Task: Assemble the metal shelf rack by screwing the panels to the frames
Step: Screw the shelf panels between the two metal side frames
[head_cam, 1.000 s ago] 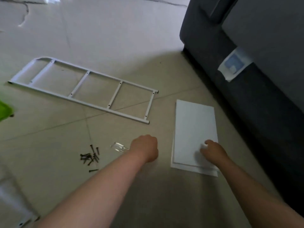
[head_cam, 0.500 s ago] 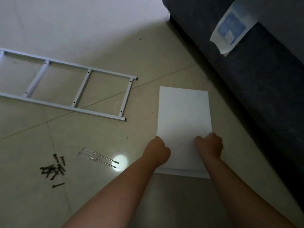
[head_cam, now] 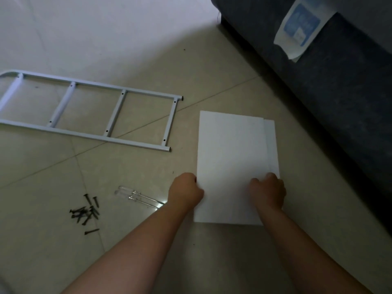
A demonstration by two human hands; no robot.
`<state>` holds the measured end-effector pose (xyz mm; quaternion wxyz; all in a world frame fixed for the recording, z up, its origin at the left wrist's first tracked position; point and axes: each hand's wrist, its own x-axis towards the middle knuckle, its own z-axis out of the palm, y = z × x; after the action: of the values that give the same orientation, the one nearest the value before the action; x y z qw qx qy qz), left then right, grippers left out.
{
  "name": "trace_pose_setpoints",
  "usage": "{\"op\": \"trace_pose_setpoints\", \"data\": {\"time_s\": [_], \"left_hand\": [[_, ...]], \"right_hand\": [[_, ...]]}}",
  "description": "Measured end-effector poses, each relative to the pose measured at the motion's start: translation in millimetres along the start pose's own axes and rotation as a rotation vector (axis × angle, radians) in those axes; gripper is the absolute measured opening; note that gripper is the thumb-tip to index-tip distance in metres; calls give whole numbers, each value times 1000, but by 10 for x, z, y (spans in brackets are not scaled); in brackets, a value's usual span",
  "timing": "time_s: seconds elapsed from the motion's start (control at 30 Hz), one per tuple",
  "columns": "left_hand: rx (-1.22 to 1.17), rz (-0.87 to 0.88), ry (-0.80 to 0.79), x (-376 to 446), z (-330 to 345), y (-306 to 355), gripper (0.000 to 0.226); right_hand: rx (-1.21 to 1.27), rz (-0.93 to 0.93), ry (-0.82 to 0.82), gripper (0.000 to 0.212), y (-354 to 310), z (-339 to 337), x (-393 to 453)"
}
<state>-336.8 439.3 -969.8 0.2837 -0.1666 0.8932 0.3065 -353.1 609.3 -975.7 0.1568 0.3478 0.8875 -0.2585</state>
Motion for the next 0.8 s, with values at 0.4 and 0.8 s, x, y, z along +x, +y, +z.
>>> {"op": "trace_pose_setpoints", "data": {"time_s": [0.4, 0.8], "left_hand": [[-698, 163, -131, -311, -469, -578, 24], [-755, 60, -81, -1090, -1667, -1881, 54]], "right_hand": [[581, -29, -109, 30, -227, -222, -186], [823, -453, -647, 11, -1585, -332, -1413]]}}
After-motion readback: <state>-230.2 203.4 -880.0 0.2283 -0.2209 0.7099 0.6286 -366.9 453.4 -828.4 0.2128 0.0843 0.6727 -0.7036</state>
